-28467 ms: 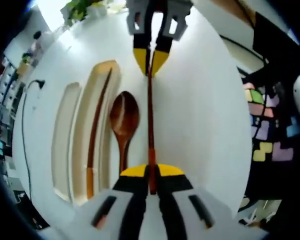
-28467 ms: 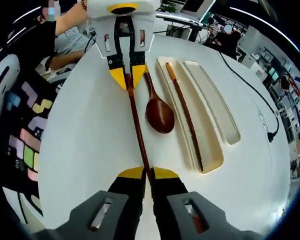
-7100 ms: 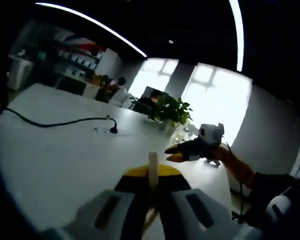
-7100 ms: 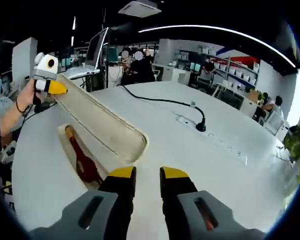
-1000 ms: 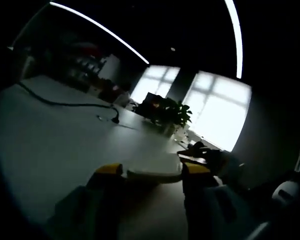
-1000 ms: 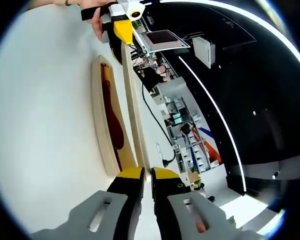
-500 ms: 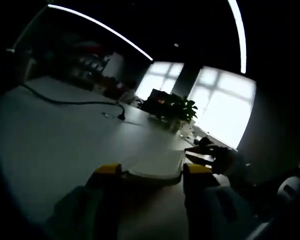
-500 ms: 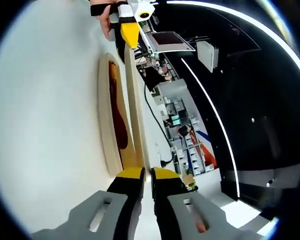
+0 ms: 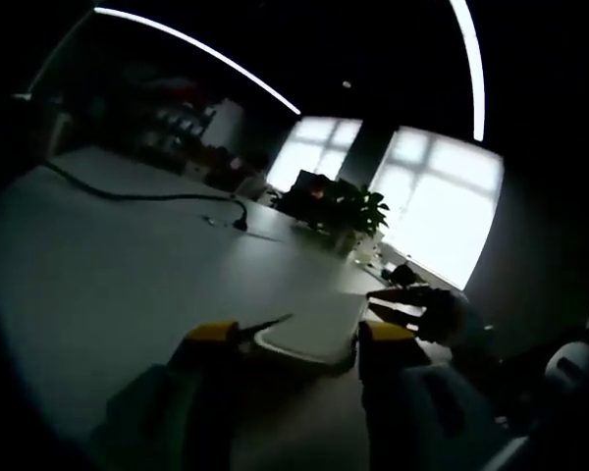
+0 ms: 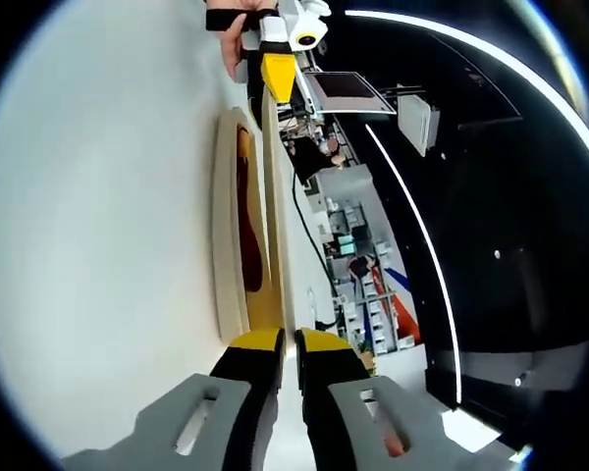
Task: Arrange the utensils inside the cutlery case until each visible utensil rests in its matching compartment.
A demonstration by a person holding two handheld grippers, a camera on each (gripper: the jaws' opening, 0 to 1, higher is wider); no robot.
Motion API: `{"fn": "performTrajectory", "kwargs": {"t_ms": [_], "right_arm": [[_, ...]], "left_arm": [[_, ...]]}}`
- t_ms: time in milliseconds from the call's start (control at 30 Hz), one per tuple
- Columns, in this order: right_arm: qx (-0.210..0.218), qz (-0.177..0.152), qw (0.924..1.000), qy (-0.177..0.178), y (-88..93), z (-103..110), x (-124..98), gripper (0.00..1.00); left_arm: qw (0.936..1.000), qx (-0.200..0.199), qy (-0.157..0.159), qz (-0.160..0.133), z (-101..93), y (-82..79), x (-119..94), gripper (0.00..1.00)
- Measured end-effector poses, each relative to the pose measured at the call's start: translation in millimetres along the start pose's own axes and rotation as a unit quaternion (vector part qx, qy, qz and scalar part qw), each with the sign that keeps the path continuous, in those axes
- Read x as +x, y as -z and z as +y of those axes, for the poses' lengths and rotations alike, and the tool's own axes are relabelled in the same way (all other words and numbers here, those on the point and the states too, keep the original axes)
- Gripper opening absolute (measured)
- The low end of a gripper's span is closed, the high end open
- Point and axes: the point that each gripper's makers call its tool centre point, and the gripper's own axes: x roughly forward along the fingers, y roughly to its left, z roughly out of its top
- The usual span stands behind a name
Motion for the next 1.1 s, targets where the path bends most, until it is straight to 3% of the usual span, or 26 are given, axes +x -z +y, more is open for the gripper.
{"fn": "performTrajectory", "kwargs": {"t_ms": [167, 367, 467, 567, 633, 700, 767, 833, 900, 933, 1000, 1033, 1100], "right_arm": [[-0.027, -0.009, 0.9996, -0.002, -4.2, 6.0, -3.3, 0.04], [-0.028, -0.008, 0.9996, -0.002, -7.5, 6.7, -3.9, 0.04], [-0.033, -0.006, 0.9994, -0.002, -8.4, 8.0, -4.4, 0.04], [-0.034, -0.005, 0.9994, -0.002, -8.8, 8.7, -4.6, 0.04], [-0.035, -0.002, 0.9994, -0.005, -7.2, 10.5, -3.7, 0.04], [-0.037, -0.002, 0.9993, -0.004, -6.8, 11.0, -3.5, 0.04], [-0.034, -0.001, 0.9994, -0.003, -6.8, 10.8, -3.6, 0.04], [-0.033, 0.000, 0.9994, -0.002, -6.6, 10.8, -3.8, 0.04], [-0.032, 0.001, 0.9995, -0.002, -6.2, 10.9, -3.9, 0.04], [-0.033, 0.002, 0.9994, -0.002, -6.1, 10.9, -4.0, 0.04], [-0.035, 0.002, 0.9994, -0.002, -5.8, 10.9, -4.4, 0.04], [-0.035, 0.003, 0.9994, -0.003, -5.5, 11.0, -4.4, 0.05], [-0.036, 0.003, 0.9993, -0.002, -5.2, 11.1, -4.7, 0.05]], "left_arm": [[1.0000, -0.001, -0.003, 0.004, 2.2, 1.2, -1.7, 0.50], [0.9998, -0.014, 0.008, -0.010, -0.5, -5.3, -3.9, 0.49], [0.9996, 0.024, 0.002, -0.017, -1.3, -12.7, -6.4, 0.51], [0.9944, 0.105, -0.013, 0.011, -1.7, -12.9, -9.5, 0.60], [0.9836, 0.172, -0.020, 0.050, -6.9, -8.0, -12.8, 0.70], [0.9623, 0.253, -0.029, 0.096, -12.3, -3.4, -19.0, 0.82], [0.9396, 0.322, -0.043, 0.106, -17.6, -8.7, -23.5, 0.88], [0.9253, 0.352, -0.033, 0.138, -24.4, -5.1, -25.7, 0.88], [0.9130, 0.360, -0.019, 0.191, -27.8, 2.3, -24.4, 0.89], [0.9018, 0.372, -0.017, 0.219, -26.8, 4.7, -22.7, 0.89], [0.8654, 0.418, -0.006, 0.276, -22.4, 10.5, -18.0, 0.91], [0.8519, 0.430, -0.001, 0.299, -19.5, 12.4, -15.5, 0.91], [0.8349, 0.424, -0.003, 0.351, -9.0, 17.8, -10.3, 0.84]]}}
